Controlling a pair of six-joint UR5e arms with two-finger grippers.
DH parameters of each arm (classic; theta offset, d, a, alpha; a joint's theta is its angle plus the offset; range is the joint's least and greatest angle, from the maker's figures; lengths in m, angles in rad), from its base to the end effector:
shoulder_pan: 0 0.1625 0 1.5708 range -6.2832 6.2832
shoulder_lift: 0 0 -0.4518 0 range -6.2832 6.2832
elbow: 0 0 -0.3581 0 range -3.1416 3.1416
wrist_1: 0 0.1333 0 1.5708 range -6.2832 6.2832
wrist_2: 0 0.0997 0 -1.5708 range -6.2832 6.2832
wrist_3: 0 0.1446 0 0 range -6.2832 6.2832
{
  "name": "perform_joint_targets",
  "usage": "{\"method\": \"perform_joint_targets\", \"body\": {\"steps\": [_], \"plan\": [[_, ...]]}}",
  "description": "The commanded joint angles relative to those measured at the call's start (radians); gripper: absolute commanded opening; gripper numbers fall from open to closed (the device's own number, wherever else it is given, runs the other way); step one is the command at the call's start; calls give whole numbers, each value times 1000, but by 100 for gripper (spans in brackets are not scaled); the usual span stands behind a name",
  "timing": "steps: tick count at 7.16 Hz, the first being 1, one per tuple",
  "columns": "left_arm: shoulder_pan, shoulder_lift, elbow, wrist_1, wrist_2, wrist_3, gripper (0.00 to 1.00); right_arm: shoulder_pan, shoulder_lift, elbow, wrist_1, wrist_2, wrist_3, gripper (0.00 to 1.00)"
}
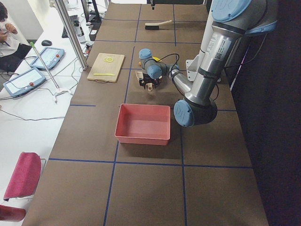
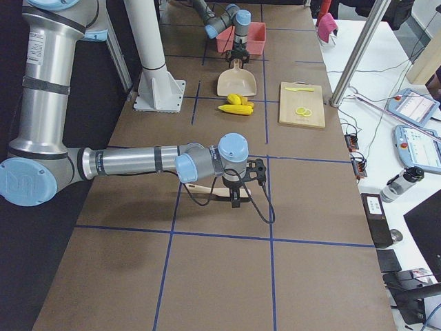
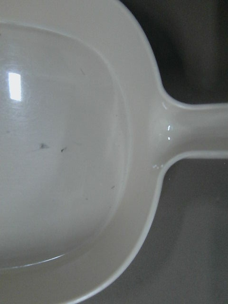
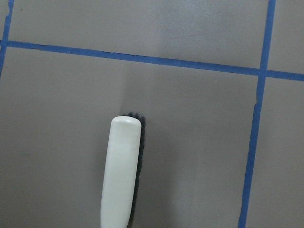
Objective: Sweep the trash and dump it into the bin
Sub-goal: 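Hold the dustpan with the left gripper while the right gripper grasps the brush handle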
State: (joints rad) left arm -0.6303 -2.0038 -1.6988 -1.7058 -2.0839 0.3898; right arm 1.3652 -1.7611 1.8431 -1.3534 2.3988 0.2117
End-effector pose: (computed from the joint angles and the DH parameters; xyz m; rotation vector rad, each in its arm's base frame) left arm 0.4884 -0.4335 0.4148 0.5711 0.7218 1.4228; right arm -0.0545 -0.3927 0.6409 0.1057 -0.8622 -0.1182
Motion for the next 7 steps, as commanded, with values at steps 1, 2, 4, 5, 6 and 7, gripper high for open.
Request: {"method": "perform_joint_targets", "body": {"steps": [1,2,4,5,6,7], "plan": [[1,2,8,-32,-2,-5,40,-31,5,1,2,-3,-2,100],[1,2,-4,-32,-2,-5,33,-46,5,2,2,-3,9,99],[3,0,-4,-34,1,-9,27,-150,-7,25,84,-9,242,94],[3,0,-5,-32,4,-11,27,-220,-68,22,197,-29,377,93],[3,-1,-4,-32,5,-12,27,-259,-119,22,300,-70,456,94],[3,-4,-4,-32,7,-14,27,-314,-162,21,333,-90,484,95]]}}
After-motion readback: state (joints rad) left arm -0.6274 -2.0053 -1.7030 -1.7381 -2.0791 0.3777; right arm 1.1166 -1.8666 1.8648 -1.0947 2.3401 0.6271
